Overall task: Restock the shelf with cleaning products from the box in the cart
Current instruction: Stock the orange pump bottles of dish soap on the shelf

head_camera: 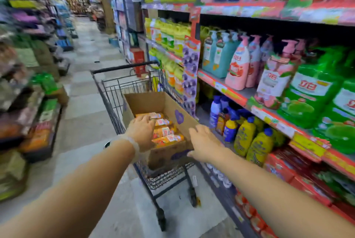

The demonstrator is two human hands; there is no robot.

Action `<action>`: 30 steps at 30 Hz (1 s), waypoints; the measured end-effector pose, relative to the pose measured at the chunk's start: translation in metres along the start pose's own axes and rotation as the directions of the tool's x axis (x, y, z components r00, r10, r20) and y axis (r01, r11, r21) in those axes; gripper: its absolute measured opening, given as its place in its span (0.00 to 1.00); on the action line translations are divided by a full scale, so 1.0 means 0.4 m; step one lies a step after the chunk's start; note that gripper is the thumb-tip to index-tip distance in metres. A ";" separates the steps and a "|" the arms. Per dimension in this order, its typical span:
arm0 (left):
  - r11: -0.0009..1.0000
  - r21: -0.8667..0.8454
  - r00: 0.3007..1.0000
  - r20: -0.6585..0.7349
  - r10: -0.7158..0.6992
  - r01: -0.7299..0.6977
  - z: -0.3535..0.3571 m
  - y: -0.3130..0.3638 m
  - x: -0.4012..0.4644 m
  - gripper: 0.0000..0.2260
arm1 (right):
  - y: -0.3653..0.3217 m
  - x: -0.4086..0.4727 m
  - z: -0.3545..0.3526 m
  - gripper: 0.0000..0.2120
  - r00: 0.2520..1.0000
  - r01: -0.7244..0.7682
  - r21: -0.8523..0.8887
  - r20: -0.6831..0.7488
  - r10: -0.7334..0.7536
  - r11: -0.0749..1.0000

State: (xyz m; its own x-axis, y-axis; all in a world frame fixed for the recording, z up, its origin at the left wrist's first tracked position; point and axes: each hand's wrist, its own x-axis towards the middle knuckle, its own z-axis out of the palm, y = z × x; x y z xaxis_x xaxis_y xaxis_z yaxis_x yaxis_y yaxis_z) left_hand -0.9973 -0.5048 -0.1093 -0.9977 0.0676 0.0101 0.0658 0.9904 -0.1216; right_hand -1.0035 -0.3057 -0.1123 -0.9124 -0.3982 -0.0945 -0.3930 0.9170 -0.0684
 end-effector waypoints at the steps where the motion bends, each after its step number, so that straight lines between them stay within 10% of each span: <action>1: 1.000 -0.016 1.000 0.009 -0.013 0.013 0.010 -0.026 0.009 0.36 | -0.016 0.028 0.009 0.33 1.000 0.006 0.007 0.013 -0.006 1.000; 19: 0.996 -0.089 0.953 0.301 0.017 0.011 0.233 -0.237 0.555 0.33 | 0.011 0.698 0.212 0.32 0.961 -0.179 0.202 0.246 0.128 0.963; 30: 0.984 -0.137 0.770 0.614 0.172 -0.111 0.514 -0.251 0.854 0.30 | 0.054 0.880 0.450 0.38 0.793 -0.552 0.394 0.522 0.316 0.735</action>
State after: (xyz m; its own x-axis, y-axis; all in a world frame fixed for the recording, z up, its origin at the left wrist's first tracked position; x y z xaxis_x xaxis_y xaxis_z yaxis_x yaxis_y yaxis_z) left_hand -1.3486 -0.6061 -0.2975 -0.7684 0.1482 -0.6226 0.1777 0.9840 0.0150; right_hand -1.3129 -0.4305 -0.3259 -0.7877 -0.0393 -0.6147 0.2597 0.8837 -0.3894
